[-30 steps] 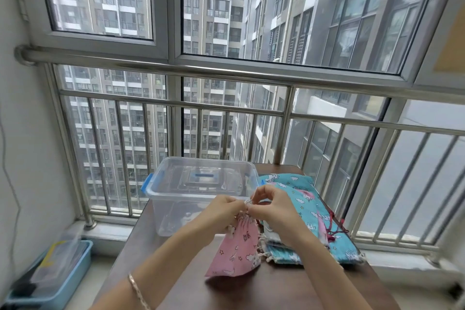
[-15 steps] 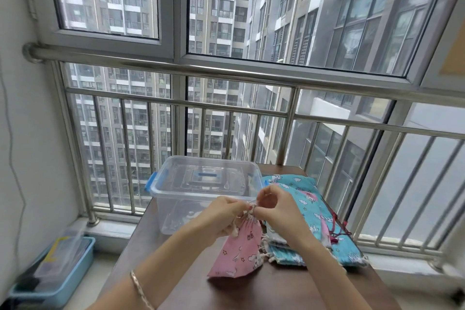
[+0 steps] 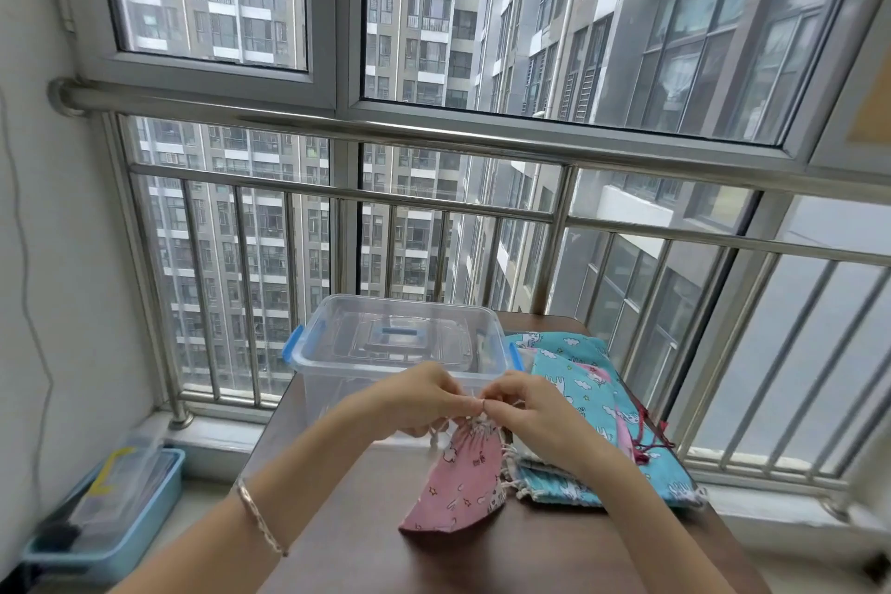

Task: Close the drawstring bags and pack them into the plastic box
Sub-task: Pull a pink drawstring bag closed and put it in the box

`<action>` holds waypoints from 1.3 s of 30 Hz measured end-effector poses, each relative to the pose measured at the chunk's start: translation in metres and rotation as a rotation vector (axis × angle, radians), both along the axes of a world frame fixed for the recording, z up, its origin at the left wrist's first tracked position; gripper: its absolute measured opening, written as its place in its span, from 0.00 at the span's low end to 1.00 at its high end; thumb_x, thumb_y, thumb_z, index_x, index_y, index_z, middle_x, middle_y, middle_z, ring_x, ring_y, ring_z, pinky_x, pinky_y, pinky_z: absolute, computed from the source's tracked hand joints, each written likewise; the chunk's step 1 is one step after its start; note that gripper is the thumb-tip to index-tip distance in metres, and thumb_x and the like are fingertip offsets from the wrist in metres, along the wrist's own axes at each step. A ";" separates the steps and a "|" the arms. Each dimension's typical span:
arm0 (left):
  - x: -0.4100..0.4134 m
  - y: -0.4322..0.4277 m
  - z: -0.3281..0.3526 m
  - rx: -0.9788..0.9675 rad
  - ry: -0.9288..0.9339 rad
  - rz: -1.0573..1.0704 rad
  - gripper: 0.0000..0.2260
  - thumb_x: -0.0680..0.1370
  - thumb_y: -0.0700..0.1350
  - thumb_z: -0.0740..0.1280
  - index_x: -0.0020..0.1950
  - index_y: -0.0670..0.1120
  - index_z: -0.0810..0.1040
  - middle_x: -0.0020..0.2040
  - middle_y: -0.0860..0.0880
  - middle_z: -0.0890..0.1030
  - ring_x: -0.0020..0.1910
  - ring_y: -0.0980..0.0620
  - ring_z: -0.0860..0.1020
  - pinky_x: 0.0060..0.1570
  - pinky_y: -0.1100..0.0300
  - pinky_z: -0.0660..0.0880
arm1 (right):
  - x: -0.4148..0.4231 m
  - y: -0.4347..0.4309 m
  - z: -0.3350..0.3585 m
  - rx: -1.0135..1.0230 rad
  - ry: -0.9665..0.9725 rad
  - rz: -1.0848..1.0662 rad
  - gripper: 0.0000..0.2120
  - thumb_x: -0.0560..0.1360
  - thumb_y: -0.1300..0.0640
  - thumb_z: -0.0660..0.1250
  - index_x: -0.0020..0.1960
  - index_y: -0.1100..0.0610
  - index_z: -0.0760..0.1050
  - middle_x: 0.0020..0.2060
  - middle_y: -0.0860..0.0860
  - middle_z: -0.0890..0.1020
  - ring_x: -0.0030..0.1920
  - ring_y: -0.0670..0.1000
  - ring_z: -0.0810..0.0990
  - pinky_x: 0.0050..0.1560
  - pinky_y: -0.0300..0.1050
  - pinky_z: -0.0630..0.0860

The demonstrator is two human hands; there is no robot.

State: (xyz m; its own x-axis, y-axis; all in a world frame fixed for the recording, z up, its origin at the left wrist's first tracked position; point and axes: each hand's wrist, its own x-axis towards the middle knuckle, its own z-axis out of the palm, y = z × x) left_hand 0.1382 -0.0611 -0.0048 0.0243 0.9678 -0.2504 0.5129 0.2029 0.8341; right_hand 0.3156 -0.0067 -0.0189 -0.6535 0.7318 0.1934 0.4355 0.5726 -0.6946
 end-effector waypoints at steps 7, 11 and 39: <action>0.009 0.003 0.003 0.120 0.198 0.010 0.12 0.80 0.48 0.64 0.45 0.41 0.80 0.38 0.45 0.75 0.31 0.52 0.68 0.27 0.62 0.63 | -0.001 -0.003 -0.011 0.007 0.159 -0.032 0.05 0.74 0.63 0.69 0.45 0.54 0.82 0.36 0.49 0.84 0.38 0.43 0.82 0.43 0.40 0.80; 0.006 0.005 0.004 0.066 0.117 0.016 0.12 0.79 0.47 0.65 0.38 0.43 0.78 0.39 0.43 0.72 0.28 0.54 0.64 0.25 0.62 0.59 | -0.002 -0.003 -0.015 0.079 0.201 -0.051 0.10 0.73 0.62 0.72 0.54 0.53 0.82 0.37 0.48 0.85 0.39 0.44 0.84 0.44 0.41 0.81; 0.014 -0.001 0.001 0.198 0.044 0.094 0.10 0.80 0.47 0.64 0.47 0.41 0.80 0.37 0.46 0.74 0.31 0.55 0.69 0.27 0.65 0.64 | -0.005 -0.003 -0.031 0.152 0.405 -0.191 0.09 0.69 0.56 0.77 0.37 0.53 0.76 0.32 0.49 0.77 0.28 0.48 0.73 0.31 0.38 0.71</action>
State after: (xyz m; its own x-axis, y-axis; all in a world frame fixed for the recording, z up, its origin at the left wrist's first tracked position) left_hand 0.1522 -0.0624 -0.0040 -0.0748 0.9957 -0.0543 0.5364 0.0861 0.8396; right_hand 0.3101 -0.0095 -0.0494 -0.3597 0.7751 0.5194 0.2544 0.6171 -0.7446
